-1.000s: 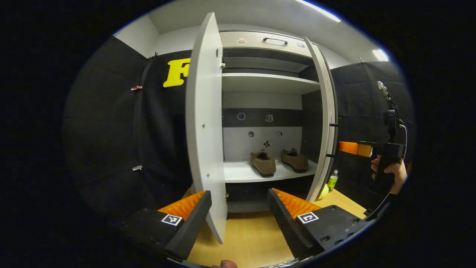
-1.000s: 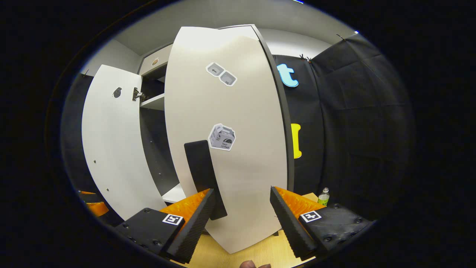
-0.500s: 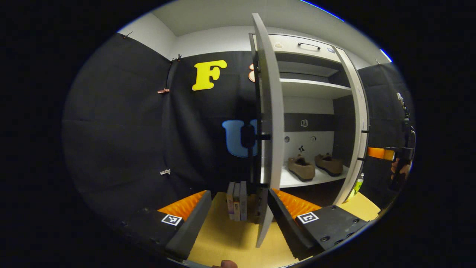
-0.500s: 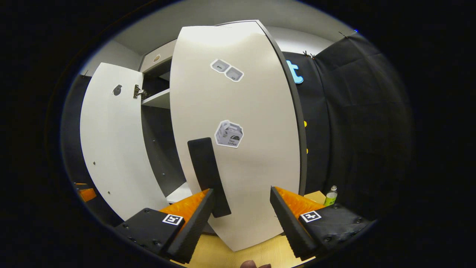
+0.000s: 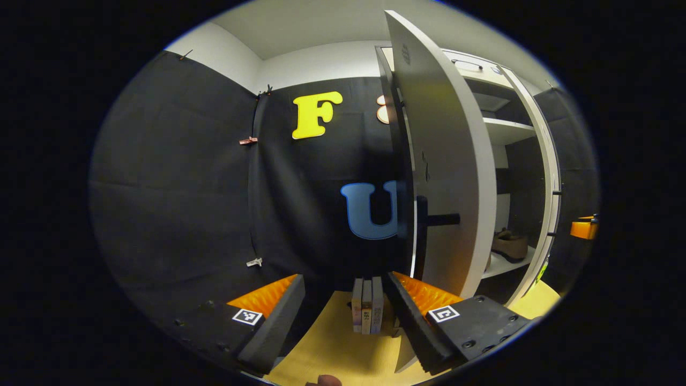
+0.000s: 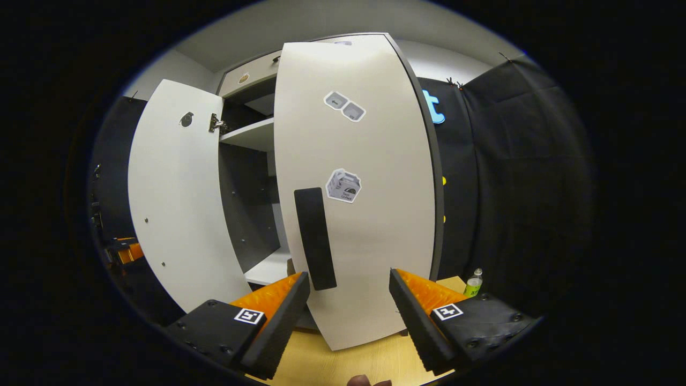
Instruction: Grab one shoe with the right hand and put it into the shoe cabinet, grab the other shoe with the left hand and put it into the shoe cabinet; then close the right door with the right hand and the left door with the left hand.
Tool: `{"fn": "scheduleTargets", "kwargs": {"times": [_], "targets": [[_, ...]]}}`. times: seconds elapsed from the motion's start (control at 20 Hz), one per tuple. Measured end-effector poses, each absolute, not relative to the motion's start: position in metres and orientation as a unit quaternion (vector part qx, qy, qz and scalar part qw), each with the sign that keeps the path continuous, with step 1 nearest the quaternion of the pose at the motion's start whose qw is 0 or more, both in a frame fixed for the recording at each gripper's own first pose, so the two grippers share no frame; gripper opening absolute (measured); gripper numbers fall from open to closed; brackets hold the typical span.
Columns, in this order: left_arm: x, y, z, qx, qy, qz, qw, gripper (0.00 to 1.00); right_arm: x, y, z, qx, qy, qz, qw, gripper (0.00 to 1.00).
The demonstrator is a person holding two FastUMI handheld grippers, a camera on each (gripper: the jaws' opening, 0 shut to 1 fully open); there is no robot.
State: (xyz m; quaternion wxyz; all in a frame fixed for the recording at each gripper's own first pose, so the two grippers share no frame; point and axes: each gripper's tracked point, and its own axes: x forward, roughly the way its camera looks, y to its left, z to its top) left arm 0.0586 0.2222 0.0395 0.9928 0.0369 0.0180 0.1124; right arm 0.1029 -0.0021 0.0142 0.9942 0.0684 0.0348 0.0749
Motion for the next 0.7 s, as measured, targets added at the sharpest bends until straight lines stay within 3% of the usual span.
{"fn": "scheduleTargets", "kwargs": {"times": [0.1,0.7], "targets": [[0.061,0.220,0.040,0.033,0.016,0.111,0.993,0.92,0.099,-0.009,0.014,0.068,0.036,0.072,0.994,0.98],[0.060,0.123,0.041,0.023,0.027,0.056,0.998,0.92,0.087,-0.032,0.020,0.085,0.030,0.082,0.992,0.98]]}}
